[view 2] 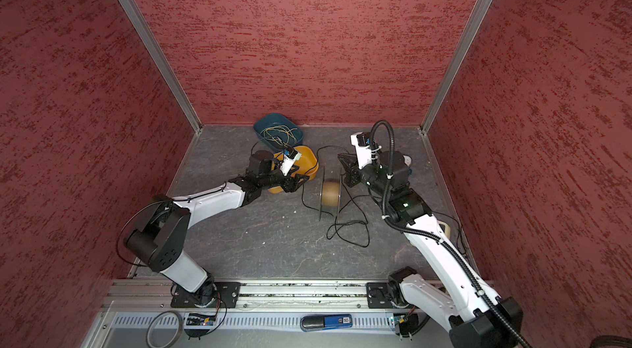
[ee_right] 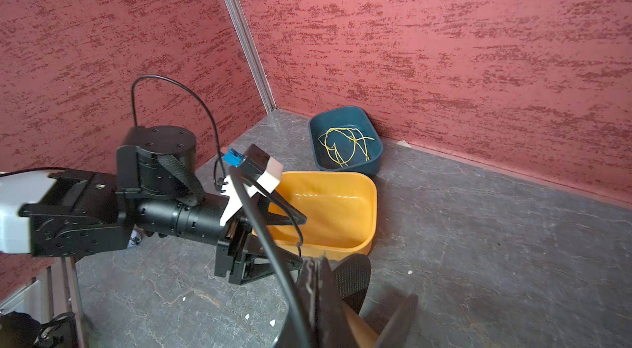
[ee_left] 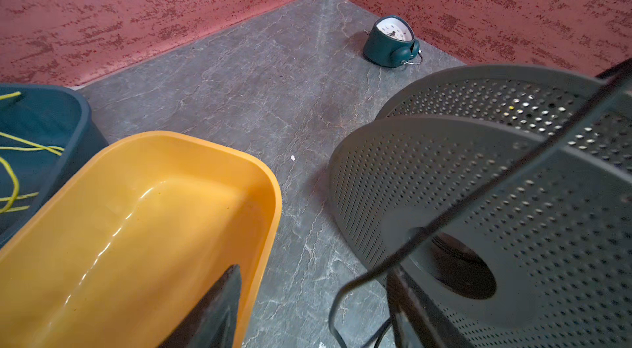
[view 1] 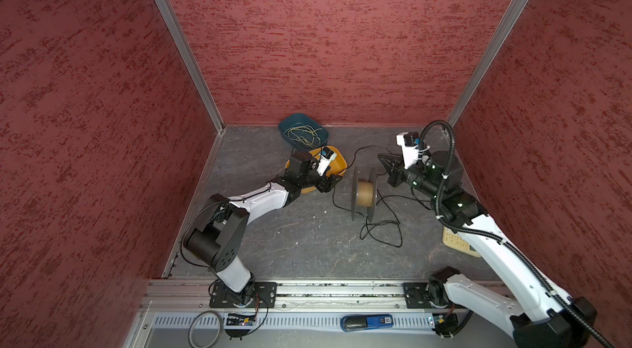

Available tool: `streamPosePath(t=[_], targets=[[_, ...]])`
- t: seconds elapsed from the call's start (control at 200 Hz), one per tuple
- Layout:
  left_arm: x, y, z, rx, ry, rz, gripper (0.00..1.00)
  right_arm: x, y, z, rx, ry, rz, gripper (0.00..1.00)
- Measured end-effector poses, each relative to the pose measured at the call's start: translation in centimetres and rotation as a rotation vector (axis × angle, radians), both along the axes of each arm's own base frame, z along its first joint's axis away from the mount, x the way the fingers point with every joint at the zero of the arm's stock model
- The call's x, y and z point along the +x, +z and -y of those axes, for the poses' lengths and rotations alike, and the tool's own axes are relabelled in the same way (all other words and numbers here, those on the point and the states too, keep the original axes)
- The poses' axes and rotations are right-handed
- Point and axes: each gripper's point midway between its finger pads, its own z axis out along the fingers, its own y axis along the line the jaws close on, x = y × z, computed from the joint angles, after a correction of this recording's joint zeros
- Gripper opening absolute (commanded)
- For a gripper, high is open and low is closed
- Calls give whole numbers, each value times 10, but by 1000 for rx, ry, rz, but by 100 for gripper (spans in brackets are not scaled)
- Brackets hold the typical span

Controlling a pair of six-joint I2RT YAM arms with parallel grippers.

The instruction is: Wrap the cables

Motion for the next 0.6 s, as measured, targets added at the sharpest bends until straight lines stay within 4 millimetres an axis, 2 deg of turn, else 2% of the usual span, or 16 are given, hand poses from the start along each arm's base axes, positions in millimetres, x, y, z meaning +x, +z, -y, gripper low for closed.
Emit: streamPosePath(t=[0.19, 0.306, 0.416, 0.456, 0.496, 0.526, 0.551, 0.601], targets=[[7, -2, 9, -26, -27, 9, 45, -1, 5, 5, 28, -9, -4, 0], [8, 0, 12, -44, -37, 15, 29, 0, 9, 10, 51, -27, -11, 0], [8, 3, 14, -54, -43, 22, 26, 2, 12, 13, 75, -41, -12, 0], [9, 4, 14, -58, -44, 27, 32, 2, 14, 14, 83, -45, -12, 0], [9, 5, 15, -61, -45, 27, 51, 3, 15, 15, 91, -46, -11, 0], [9, 5, 15, -63, -47, 28, 62, 3, 17, 15, 98, -45, -8, 0], [8, 5, 15, -63, -52, 31, 66, 3, 18, 15, 103, -44, -5, 0], [8, 6, 16, -66, -55, 29, 67, 2, 20, 14, 112, -36, -3, 0]])
